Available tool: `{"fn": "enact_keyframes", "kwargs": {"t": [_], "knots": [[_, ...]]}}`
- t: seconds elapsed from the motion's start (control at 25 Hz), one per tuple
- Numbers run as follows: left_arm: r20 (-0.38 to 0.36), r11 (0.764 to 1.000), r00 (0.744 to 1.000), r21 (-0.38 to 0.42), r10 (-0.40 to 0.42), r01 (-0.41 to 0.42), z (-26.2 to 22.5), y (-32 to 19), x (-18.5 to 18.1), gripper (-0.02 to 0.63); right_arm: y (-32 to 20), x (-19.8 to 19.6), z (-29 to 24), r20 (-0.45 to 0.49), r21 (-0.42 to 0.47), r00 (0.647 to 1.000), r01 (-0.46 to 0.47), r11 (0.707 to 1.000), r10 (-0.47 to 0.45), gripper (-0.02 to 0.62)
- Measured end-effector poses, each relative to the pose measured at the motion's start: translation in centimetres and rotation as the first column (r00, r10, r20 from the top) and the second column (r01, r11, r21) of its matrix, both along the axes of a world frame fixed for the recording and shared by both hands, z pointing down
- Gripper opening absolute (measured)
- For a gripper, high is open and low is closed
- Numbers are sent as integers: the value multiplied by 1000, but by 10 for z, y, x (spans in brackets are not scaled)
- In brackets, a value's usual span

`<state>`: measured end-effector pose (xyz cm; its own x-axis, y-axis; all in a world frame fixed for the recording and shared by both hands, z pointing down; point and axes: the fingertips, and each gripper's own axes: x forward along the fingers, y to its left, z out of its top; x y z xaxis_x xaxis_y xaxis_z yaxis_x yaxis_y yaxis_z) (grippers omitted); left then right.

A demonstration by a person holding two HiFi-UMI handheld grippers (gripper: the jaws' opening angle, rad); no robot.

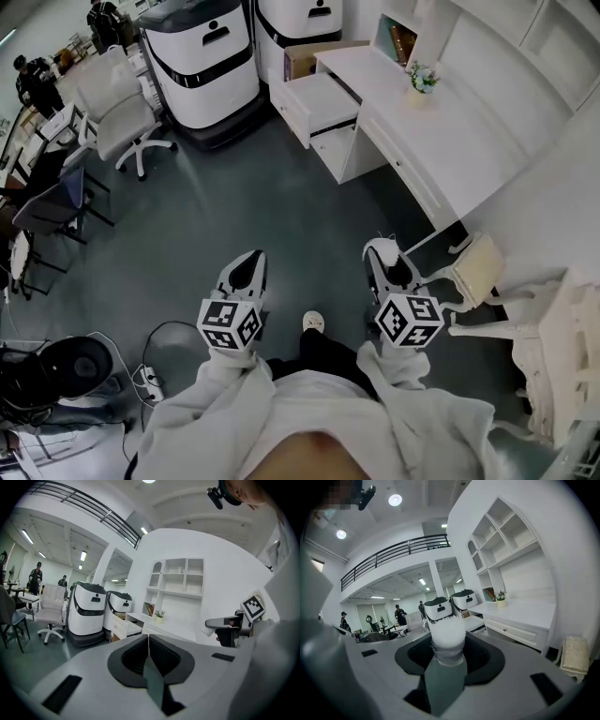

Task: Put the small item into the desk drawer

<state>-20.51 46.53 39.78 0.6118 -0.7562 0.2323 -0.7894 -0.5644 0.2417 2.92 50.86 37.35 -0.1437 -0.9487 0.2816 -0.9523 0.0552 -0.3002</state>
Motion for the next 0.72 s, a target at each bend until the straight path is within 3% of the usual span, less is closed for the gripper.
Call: {"fn": "enact_keyframes", "kwargs": {"t": [0.72], "knots": [[5, 998, 998, -7, -59, 59, 4, -50, 44, 21, -73, 46, 11, 12, -9, 999, 51, 999, -51, 193]]}}
